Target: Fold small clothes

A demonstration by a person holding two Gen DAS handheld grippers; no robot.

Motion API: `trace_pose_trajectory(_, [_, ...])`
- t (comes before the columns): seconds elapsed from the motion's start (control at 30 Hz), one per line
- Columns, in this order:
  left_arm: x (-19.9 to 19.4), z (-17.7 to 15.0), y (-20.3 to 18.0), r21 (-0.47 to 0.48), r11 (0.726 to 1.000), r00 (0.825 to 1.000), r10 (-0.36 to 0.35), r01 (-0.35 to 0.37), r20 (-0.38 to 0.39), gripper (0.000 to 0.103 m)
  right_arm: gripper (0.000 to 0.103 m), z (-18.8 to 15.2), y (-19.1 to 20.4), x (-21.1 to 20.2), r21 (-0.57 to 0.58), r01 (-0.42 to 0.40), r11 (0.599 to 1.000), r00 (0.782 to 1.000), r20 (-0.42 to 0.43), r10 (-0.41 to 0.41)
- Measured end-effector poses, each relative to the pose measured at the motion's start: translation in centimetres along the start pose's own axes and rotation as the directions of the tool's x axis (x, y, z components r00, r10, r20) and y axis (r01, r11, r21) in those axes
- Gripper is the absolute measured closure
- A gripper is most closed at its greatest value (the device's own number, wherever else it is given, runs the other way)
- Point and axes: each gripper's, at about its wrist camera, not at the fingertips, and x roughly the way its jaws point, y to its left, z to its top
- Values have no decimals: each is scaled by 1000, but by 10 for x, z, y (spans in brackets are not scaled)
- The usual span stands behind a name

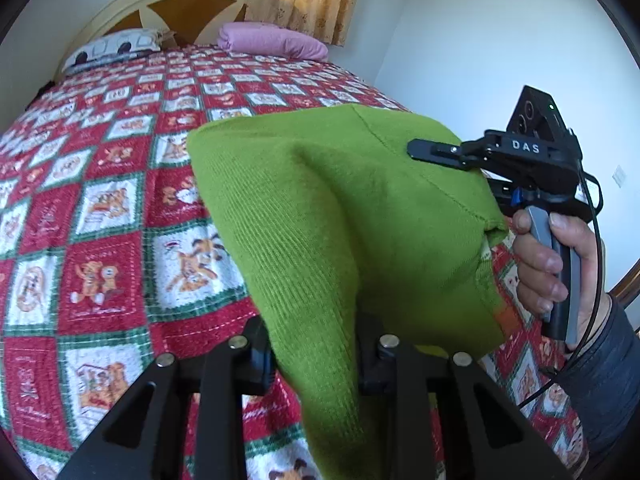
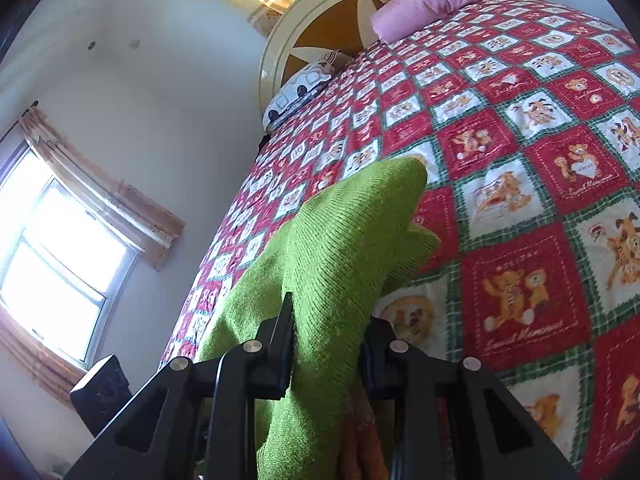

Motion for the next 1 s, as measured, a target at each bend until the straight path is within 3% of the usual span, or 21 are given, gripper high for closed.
trace_pose_trajectory(0.5, [-45, -12, 6, 8, 999, 998, 49, -50, 47, 74, 76, -19, 51, 2, -47, -61, 997, 998, -7, 61])
trace_pose_trajectory(1.0, [-90, -39, 36, -38, 994, 991, 109, -106, 80, 74, 76, -47, 103, 28, -97, -131, 987, 990, -61, 125])
